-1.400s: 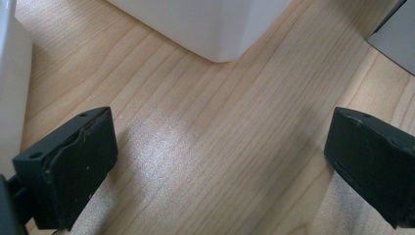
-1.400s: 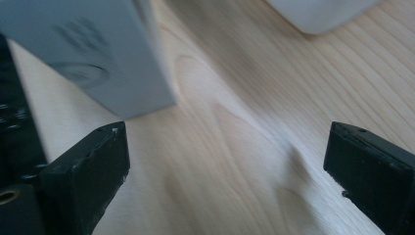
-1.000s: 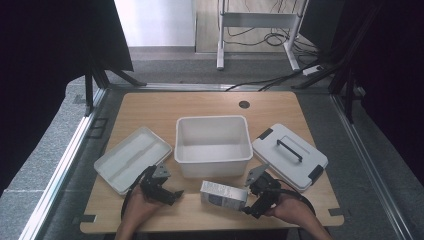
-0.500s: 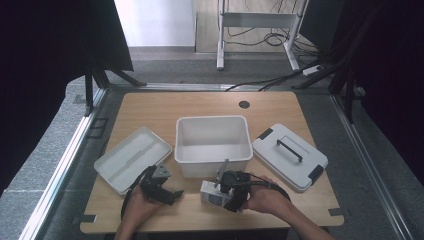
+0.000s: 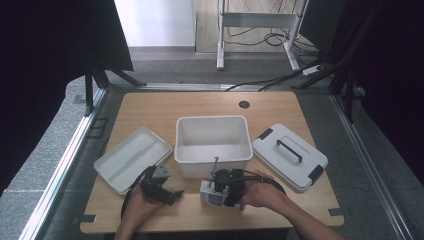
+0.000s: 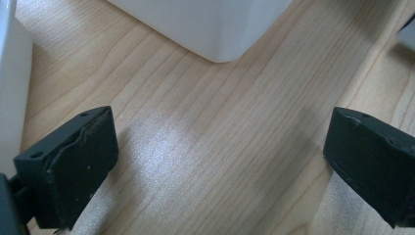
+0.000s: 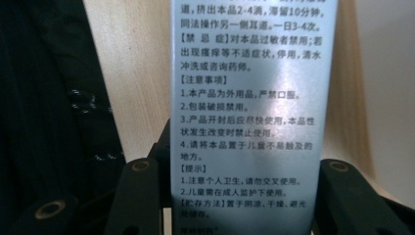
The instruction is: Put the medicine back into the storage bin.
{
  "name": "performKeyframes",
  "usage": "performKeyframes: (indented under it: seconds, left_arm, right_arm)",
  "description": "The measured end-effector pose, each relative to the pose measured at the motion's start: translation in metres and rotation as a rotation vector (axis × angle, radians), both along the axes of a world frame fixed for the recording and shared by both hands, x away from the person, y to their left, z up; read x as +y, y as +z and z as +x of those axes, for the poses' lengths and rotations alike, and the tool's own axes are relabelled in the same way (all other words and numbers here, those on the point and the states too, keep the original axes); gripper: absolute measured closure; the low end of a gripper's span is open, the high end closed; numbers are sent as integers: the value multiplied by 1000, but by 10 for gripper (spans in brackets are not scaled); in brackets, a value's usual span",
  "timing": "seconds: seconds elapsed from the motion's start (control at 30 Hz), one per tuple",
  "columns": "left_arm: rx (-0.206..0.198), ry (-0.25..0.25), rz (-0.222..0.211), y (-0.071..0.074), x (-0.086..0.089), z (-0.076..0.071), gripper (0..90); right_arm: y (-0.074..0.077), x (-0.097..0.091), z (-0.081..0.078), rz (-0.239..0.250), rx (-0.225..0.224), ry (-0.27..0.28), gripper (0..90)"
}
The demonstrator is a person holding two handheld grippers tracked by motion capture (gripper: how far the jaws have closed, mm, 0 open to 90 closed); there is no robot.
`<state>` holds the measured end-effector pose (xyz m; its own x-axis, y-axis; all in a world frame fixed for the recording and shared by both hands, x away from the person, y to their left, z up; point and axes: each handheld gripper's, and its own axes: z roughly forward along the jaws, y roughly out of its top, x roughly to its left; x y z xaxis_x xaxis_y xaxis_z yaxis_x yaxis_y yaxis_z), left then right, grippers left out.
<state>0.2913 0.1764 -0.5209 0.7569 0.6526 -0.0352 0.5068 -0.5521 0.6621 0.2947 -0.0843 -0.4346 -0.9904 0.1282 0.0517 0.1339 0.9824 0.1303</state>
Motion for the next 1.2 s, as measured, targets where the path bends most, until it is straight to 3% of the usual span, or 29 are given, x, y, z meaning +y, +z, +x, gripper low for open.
performKeyframes:
  seconds: [0.4,0.77,1.03,1.2]
  left_arm:
    - [0,1,-1,0,0,0,0]
    - [-1,4,-5,0,0,0,0]
    - [-1,4,-4,0,0,0,0]
    - [-2,4,-4,0,0,0,0]
  right_arm:
    - [55,-5,7,41,6,24,553]
    - [108,-6,23,85,-34,3,557]
    - [137,-1,50,94,-85,-49,558]
    - [141,4,70,92,-108,-94,559]
